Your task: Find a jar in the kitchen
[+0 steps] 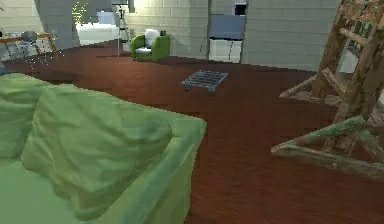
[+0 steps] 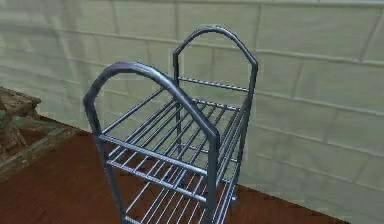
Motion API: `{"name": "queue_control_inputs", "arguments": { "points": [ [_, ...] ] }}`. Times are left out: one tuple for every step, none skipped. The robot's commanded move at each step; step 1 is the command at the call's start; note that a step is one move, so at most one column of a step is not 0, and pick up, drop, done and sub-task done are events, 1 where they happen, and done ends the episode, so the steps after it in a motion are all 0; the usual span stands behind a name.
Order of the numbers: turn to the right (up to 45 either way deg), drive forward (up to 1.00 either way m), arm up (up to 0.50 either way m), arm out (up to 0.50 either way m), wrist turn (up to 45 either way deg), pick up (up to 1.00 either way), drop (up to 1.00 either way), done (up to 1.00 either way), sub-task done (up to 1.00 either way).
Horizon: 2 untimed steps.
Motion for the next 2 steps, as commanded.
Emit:
{"name": "queue_control_inputs", "arguments": {
  "points": [
    [21.0,0.0,0.0,0.0,0.0,0.0,0.0,0.0,0.0],
    [0.0,0.75,0.0,0.0,0.0,0.0,0.0,0.0,0.0]
  ]
}}
